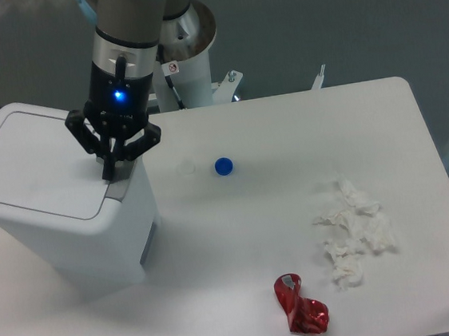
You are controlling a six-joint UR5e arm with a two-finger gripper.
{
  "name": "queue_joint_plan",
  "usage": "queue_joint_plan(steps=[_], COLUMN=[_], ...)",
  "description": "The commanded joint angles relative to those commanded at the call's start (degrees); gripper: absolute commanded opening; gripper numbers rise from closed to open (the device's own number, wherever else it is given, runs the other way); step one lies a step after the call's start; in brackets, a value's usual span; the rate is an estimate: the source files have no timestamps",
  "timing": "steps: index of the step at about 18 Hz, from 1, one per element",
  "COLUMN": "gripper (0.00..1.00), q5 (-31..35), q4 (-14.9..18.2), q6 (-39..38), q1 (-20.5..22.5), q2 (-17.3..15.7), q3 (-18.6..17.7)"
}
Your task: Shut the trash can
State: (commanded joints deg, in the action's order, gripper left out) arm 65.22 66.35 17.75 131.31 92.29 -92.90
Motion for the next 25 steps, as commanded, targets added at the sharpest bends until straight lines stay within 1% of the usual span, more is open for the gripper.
queue_joint_plan(steps=[3, 4, 5, 7, 8, 9, 10, 11, 12, 14, 16, 18, 21, 22, 23, 25], gripper=[0.0, 0.03, 0.21, 0.45, 0.49, 0.49, 0.55, 0.85, 1.0, 1.0, 1.0, 1.0, 1.0, 1.0, 1.0, 1.0], q5=[-0.26, -0.44, -0.7, -0.79, -0.7, -0.7, -0.7, -0.62, -0.62, -0.62, -0.35, -0.62, 0.26, 1.05, 2.45, 6.66], q4=[0.44, 0.53, 0.53, 0.44, 0.44, 0.36, 0.09, 0.0, -0.08, -0.17, -0.79, -1.66, -4.73, -5.0, -4.92, -4.74], q6=[-0.09, -0.09, -0.09, -0.18, -0.18, -0.09, 0.0, 0.0, 0.0, 1.74, 7.44, 12.64, 14.24, 15.11, 17.73, 25.89], q1=[0.18, 0.09, 0.0, 0.17, 0.7, 1.23, 2.01, 3.15, 4.56, 7.63, 10.62, 14.48, 15.9, 16.43, 16.61, 16.79], q2=[-0.18, -0.35, -0.61, -0.7, -0.7, -0.7, -0.62, -0.62, -0.18, 1.13, 2.19, 4.47, 8.6, 9.83, 10.63, 11.68], q3=[1.58, 2.11, 2.55, 3.34, 3.34, 3.26, 3.34, 3.43, 3.87, 4.22, 4.14, 4.48, 6.33, 6.59, 6.68, 6.25])
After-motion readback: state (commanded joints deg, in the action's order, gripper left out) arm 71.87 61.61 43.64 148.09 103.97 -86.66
